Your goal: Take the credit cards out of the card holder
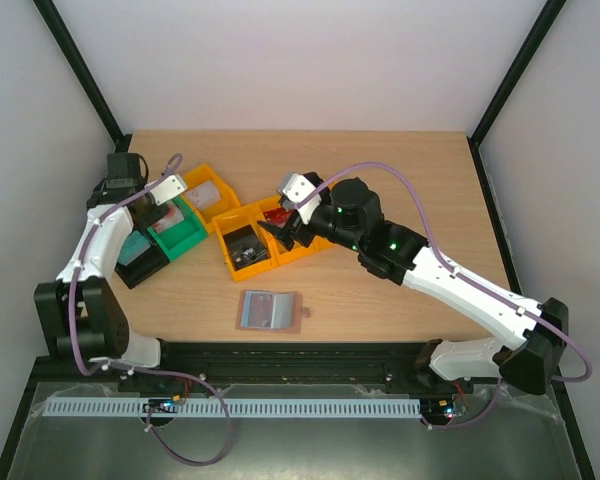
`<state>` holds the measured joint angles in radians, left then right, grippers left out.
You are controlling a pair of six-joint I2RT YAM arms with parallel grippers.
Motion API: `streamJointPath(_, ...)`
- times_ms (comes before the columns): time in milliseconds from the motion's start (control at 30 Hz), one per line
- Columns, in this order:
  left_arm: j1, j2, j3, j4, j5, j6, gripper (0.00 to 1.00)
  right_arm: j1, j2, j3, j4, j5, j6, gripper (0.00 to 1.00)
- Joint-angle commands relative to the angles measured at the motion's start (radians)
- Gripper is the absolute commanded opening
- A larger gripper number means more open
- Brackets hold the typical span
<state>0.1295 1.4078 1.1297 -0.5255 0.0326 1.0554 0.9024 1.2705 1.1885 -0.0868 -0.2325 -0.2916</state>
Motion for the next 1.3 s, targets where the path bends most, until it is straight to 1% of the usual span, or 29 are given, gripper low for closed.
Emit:
streamJointPath(0, 0.002, 0.082, 0.025, 0.154, -0.022, -0.004, 0.02, -0.004, -0.040, -0.014, 0.049, 0.022, -0.009, 0.99)
streamJointPath(100, 0.008, 0.140, 0.022, 0.198, -0.046, -0.011, 0.02, -0.006, -0.038, -0.015, 0.050, 0.012, -0.015, 0.99)
streamJointPath(167, 0.015, 0.158, -0.003, 0.216, -0.032, -0.009, 0.02, -0.006, -0.033, -0.014, 0.048, 0.009, -0.020, 0.99)
streamJointPath(300, 0.027, 0.171, -0.055, 0.264, -0.015, -0.007, 0.02, -0.006, -0.035, -0.010, 0.045, 0.016, -0.028, 0.99)
streamJointPath(467, 0.048, 0.201, -0.077, 0.293, -0.005, -0.005, 0.02, -0.006, -0.050, -0.011, 0.037, 0.004, -0.043, 0.99)
streamJointPath(867, 0.051, 0.224, -0.169, 0.399, -0.018, 0.016, 0.02, -0.009, -0.049, -0.013, 0.032, 0.021, -0.044, 0.99)
streamJointPath(1000, 0.051, 0.244, -0.177, 0.441, -0.035, 0.013, 0.02, -0.009, -0.052, -0.015, 0.029, 0.016, -0.047, 0.99)
streamJointPath(1267, 0.051, 0.267, -0.179, 0.456, -0.041, -0.001, 0.02, -0.011, -0.054, -0.019, 0.028, 0.006, -0.054, 0.99)
